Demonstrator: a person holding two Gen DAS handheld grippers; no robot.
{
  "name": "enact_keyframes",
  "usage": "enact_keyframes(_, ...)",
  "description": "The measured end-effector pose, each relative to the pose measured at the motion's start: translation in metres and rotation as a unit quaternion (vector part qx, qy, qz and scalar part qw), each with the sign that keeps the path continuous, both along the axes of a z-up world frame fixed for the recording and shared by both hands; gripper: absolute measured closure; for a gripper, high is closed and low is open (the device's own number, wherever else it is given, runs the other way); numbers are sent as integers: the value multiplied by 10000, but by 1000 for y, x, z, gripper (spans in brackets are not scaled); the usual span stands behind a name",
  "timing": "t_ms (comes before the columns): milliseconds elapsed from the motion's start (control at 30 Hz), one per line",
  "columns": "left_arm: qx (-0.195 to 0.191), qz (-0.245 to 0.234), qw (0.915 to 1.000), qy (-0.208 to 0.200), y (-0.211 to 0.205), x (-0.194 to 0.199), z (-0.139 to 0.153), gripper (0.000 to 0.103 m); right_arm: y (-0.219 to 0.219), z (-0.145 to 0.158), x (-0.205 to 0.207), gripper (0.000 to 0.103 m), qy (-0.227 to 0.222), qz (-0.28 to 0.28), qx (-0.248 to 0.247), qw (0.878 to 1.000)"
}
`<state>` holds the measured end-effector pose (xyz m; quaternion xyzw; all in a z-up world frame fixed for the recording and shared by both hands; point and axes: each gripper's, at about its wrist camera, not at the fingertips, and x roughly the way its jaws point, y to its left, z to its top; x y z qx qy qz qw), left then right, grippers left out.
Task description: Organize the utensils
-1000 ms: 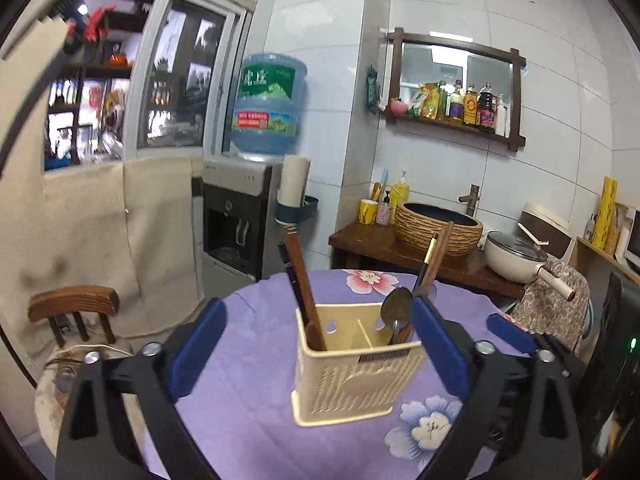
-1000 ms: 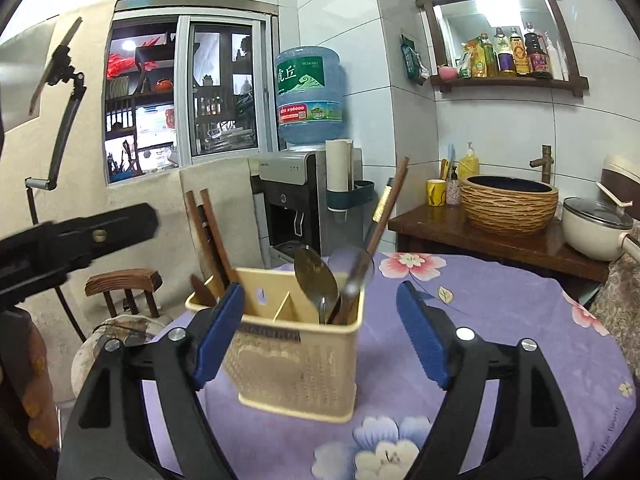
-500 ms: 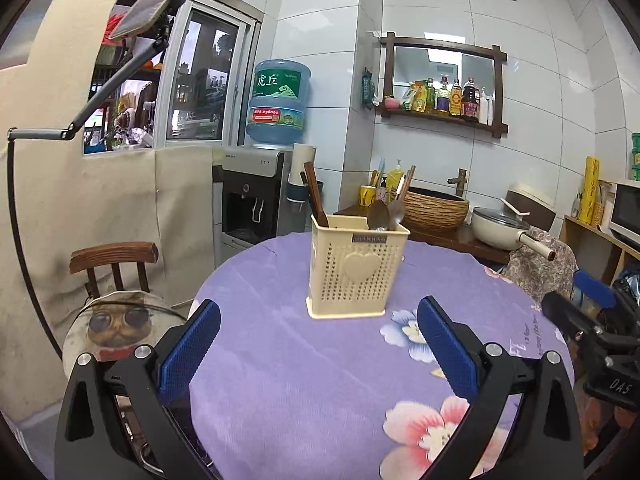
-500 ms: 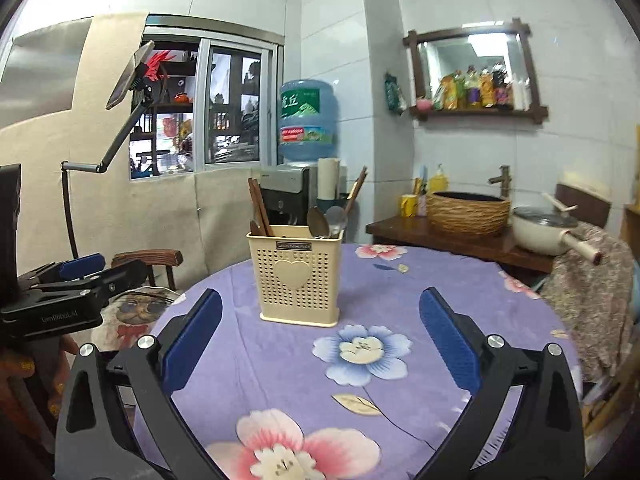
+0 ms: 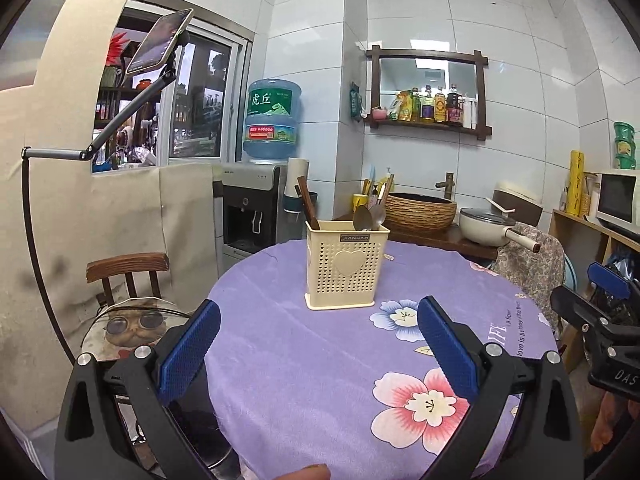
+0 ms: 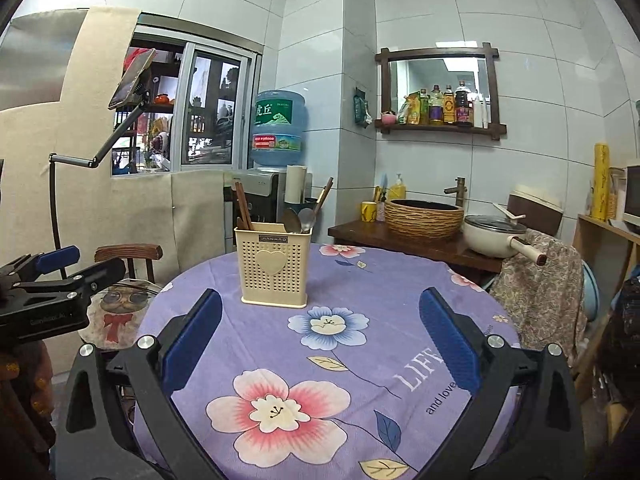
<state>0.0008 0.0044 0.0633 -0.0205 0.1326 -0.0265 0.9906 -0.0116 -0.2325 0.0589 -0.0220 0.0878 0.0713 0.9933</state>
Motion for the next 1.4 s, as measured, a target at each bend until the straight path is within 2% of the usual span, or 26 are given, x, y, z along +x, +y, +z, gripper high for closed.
enact_keyframes(833,83,-86,9999,39,-8,-6,-3,6,-4,-2,-6,6,32,-85,32,10000)
enact_keyframes(1400,2,-91,9999,85,-6,-3,-5,6,-5,-6,-4,6,94,-85,28,9999)
